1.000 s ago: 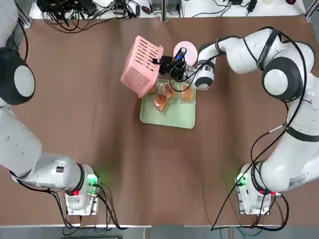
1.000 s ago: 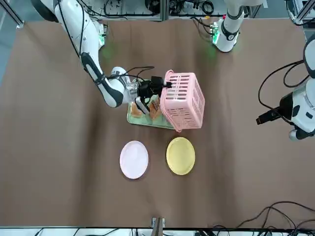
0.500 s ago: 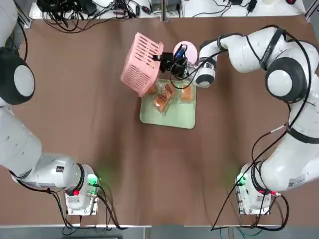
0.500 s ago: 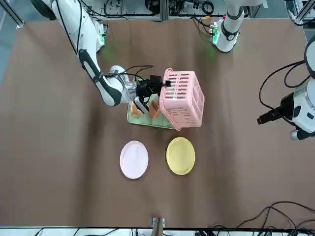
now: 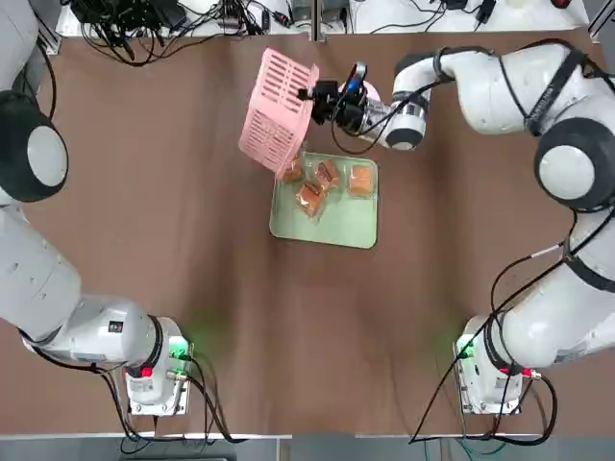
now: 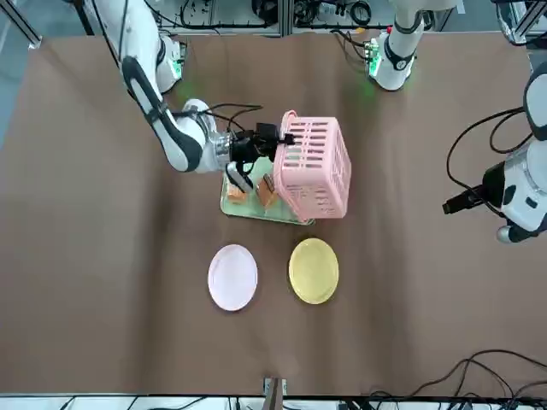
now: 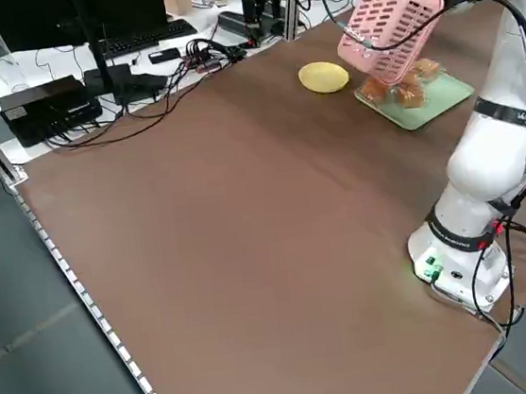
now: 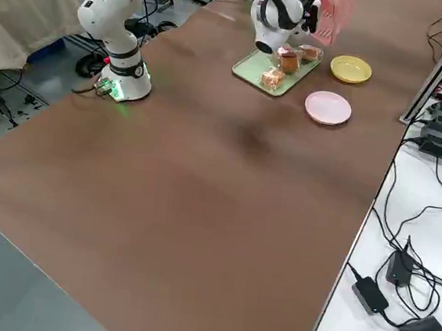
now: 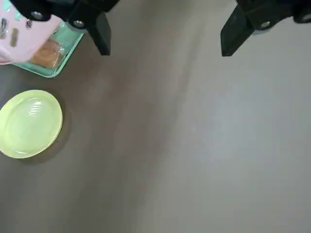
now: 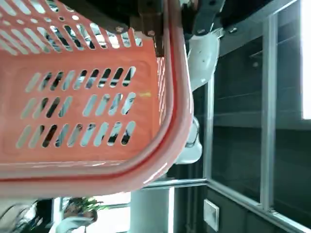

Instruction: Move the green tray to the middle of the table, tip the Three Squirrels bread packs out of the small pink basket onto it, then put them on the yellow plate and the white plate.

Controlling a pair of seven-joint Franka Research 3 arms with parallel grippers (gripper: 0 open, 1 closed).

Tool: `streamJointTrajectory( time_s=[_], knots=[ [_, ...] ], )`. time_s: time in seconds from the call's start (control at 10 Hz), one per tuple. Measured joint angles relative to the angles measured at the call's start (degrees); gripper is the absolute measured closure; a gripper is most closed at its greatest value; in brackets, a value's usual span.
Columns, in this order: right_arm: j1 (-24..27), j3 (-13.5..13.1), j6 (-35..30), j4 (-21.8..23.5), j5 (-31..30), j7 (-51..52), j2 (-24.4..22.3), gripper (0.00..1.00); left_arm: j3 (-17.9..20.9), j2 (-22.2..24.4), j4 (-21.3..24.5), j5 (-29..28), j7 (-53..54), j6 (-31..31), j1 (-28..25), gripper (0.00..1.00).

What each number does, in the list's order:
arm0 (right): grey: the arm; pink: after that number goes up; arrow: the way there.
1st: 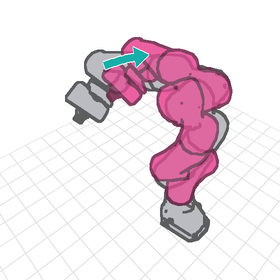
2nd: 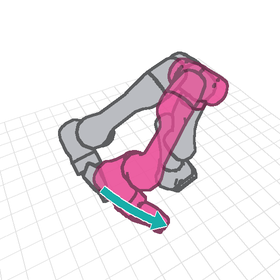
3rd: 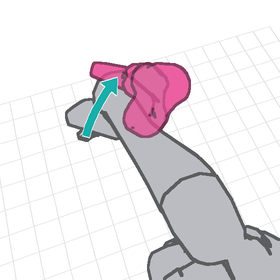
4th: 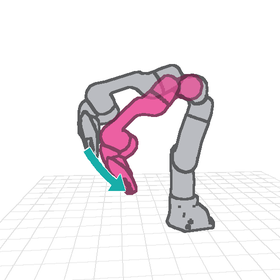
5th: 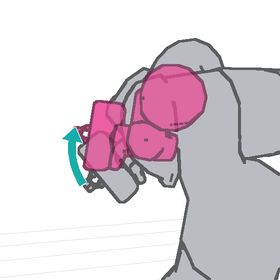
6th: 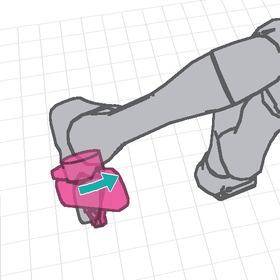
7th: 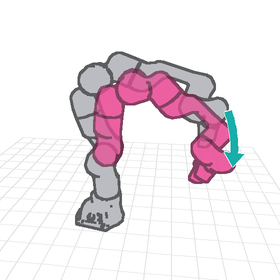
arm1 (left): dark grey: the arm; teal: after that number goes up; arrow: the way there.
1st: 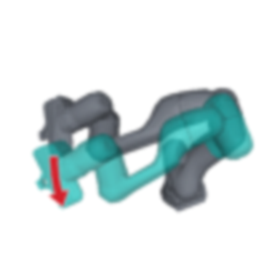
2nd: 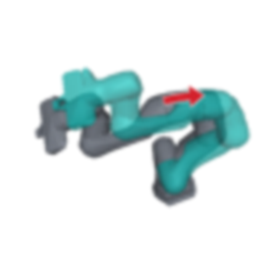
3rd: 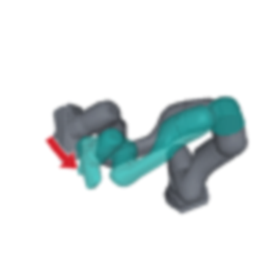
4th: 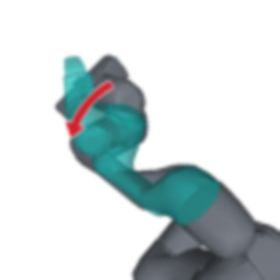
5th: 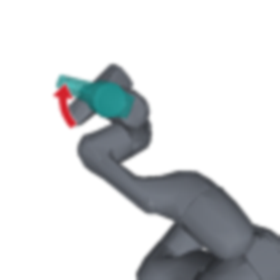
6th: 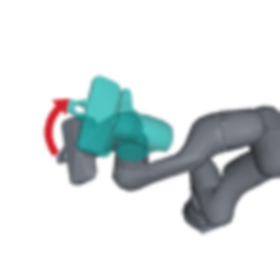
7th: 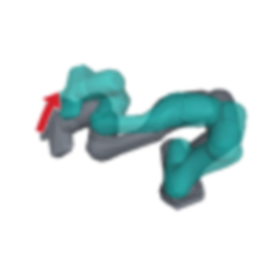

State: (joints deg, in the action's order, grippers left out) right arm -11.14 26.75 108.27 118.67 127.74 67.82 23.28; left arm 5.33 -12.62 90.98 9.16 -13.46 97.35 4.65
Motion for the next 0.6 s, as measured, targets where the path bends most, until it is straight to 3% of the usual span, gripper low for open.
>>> streamJointTrajectory(
  time_s=[0.3, 0.6],
  knots=[
    [2.4, 2.0, 12.7, 2.0, -1.4, -5.2, -7.8, 0.92, 0.0, 0.0, 1.5, 0.0, 0.2, -0.1, 0.0, 0.0],
    [5.7, 2.3, 15.3, 5.1, -10.4, -13.8, -15.3, 0.92, -2.8, 0.4, 3.9, 0.0, 0.1, -0.2, 0.7, 0.0]
  ],
)
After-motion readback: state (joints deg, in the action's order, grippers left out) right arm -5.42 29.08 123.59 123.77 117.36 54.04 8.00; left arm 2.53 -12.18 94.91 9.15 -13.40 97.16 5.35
